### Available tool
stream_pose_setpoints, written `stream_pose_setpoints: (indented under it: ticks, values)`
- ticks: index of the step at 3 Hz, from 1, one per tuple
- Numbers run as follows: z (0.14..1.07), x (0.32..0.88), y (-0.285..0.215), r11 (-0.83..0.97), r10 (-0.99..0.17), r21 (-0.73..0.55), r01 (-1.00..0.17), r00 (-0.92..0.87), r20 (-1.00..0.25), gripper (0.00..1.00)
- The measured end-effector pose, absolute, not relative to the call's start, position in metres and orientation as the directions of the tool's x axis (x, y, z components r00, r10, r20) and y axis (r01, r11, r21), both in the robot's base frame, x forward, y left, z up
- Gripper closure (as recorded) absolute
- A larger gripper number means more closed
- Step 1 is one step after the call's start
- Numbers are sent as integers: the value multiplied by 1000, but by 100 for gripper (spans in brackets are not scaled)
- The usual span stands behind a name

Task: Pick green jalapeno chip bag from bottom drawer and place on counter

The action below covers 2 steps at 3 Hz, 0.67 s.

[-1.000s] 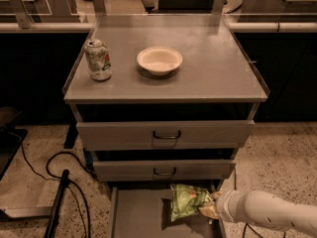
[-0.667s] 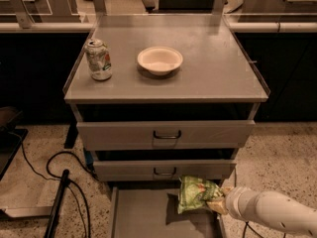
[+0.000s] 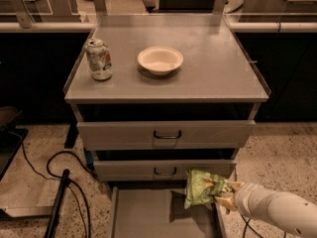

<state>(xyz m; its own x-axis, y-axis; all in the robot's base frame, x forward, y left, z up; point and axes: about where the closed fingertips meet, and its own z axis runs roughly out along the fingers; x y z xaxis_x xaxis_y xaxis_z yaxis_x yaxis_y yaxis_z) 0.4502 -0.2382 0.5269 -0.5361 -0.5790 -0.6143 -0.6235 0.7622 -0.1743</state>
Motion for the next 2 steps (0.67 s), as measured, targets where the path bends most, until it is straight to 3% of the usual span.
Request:
stream_pose_setpoints:
  ticks: [2]
  values:
    - [601, 455, -274, 842, -514, -283, -459, -524, -679, 100]
